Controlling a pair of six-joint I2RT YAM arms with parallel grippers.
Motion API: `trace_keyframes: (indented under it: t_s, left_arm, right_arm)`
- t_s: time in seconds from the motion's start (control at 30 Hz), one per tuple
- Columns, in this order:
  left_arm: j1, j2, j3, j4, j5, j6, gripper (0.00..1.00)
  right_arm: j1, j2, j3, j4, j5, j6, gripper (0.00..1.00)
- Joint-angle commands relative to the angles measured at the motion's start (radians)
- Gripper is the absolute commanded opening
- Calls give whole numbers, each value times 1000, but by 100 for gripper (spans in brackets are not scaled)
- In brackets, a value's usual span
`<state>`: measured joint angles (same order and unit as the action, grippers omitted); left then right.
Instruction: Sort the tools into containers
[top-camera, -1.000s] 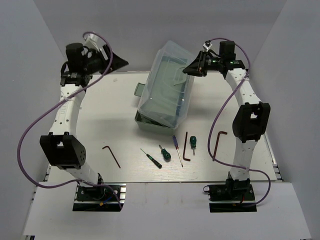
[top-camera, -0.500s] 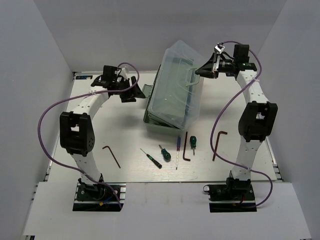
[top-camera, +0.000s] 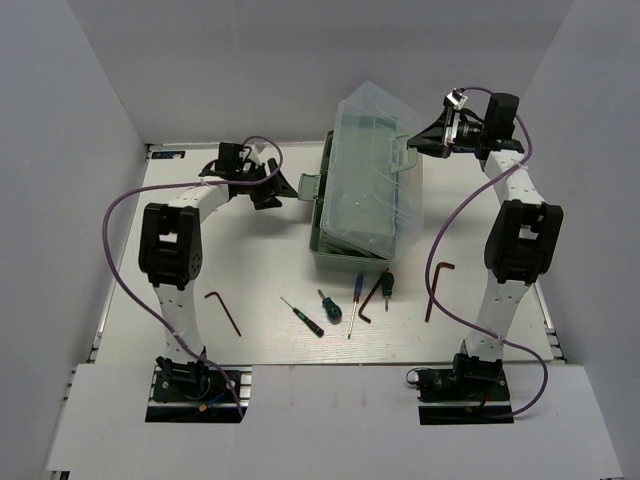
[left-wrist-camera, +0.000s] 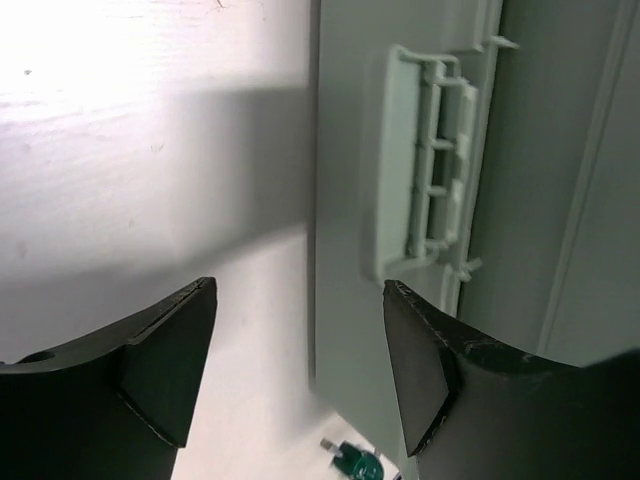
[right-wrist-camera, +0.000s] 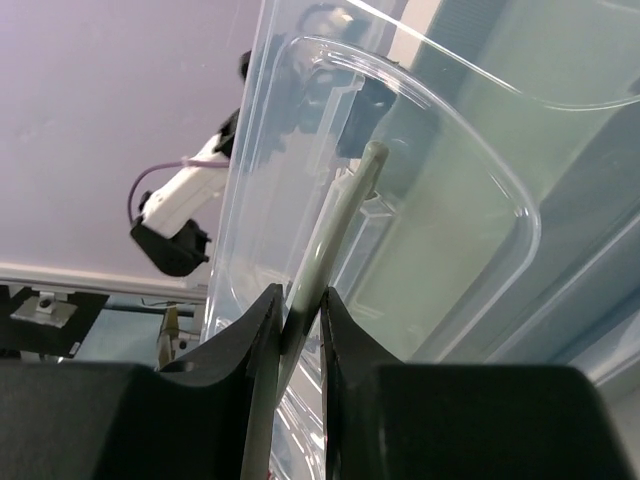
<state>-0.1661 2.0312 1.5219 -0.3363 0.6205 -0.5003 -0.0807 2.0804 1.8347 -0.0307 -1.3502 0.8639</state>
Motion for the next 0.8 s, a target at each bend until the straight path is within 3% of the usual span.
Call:
trace_keyframes:
  t_s: [0.0, 0.37, 0.43, 0.57, 0.63, 0.77]
  left_arm:
    - [-18, 50, 72, 128, 119, -61, 77]
    - [-38, 142, 81, 382, 260, -227, 77]
    - [-38, 155, 81, 407, 271, -247, 73]
    - [-38, 178, 81, 427, 297, -267, 33]
    - [-38, 187, 72, 427, 306, -267, 27]
    - [-38, 196, 72, 448, 317, -296, 5]
  right_arm:
    - [-1, -103, 26, 238, -184, 58, 0]
    - [13, -85, 18, 239, -181, 60, 0]
    - [13, -82, 14, 239, -181, 61, 0]
    - [9, -79, 20, 239, -179, 58, 0]
    - [4, -75, 24, 233, -179, 53, 0]
    - [-4, -69, 49, 207, -170, 44, 0]
